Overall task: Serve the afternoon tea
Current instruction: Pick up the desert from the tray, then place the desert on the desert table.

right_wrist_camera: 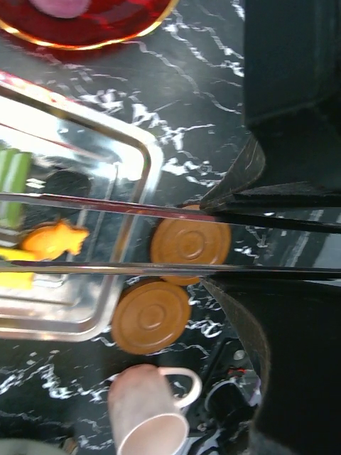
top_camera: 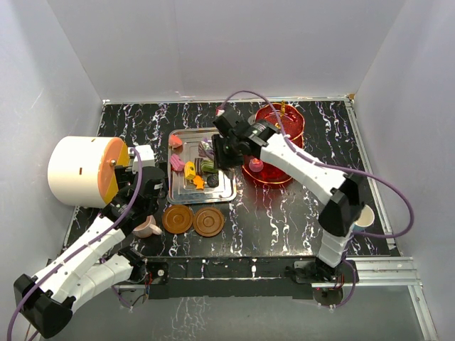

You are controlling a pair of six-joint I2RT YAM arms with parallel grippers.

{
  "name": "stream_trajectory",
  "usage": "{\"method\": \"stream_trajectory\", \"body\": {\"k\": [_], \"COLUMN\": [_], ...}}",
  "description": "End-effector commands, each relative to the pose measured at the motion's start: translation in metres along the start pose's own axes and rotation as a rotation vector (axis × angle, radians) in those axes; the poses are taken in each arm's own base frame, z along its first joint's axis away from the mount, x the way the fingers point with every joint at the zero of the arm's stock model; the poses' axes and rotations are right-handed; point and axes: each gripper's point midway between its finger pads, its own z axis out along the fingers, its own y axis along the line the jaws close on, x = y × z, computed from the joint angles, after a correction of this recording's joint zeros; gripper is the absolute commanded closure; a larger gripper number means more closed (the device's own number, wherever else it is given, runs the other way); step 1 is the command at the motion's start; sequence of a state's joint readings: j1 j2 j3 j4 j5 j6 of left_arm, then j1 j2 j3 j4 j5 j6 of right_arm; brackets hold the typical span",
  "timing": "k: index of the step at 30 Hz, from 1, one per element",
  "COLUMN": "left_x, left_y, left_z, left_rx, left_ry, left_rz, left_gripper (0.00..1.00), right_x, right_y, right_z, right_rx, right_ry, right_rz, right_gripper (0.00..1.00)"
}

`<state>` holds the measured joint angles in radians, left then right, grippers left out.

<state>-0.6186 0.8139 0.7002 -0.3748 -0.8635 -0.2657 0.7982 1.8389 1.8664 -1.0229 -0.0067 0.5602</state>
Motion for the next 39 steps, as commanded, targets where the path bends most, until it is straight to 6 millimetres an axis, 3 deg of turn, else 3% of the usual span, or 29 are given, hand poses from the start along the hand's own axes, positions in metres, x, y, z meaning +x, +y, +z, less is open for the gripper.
{"method": "stream_trajectory", "body": {"k": [1,7,11,16,24,32,39], "left_x": [-0.003,-0.004,-0.004,-0.004,-0.004,-0.003,-0.003], "left_y": [0.006,0.004,0.003,0.003,0.001,0.001,0.001], "left_z": [-0.002,-0.002,-0.003,-0.003,-0.002,-0.002,-0.002], "left_rx": [-0.017,-0.005,0.002,0.004,0.012,0.014,0.013], "left_ry": [-0.012,-0.014,-0.012,-0.014,-0.014,-0.013,-0.011], "left_rz": [-0.019,-0.023,-0.023,-0.023,-0.020,-0.017,-0.014], "left_gripper": [0.01,0.01,0.01,0.01,0.01,0.01,0.01], "right_x": [0.007,0.051,0.081,0.102,0.099,0.099,0.077], "right_y": [0.005,-0.024,-0.051,-0.083,-0.131,-0.165,-0.173], "right_z": [-0.050,-0.077,-0.081,-0.086,-0.089,-0.081,-0.064], "right_rx": [-0.085,-0.046,0.038,0.142,0.286,0.333,0.266], "right_ry": [-0.077,-0.055,-0.024,-0.019,-0.091,-0.141,-0.261], "right_rz": [0.082,0.179,0.238,0.302,0.420,0.521,0.597], "right_gripper": [0.72,0.72,0.72,0.72,0.71,0.71,0.71]}}
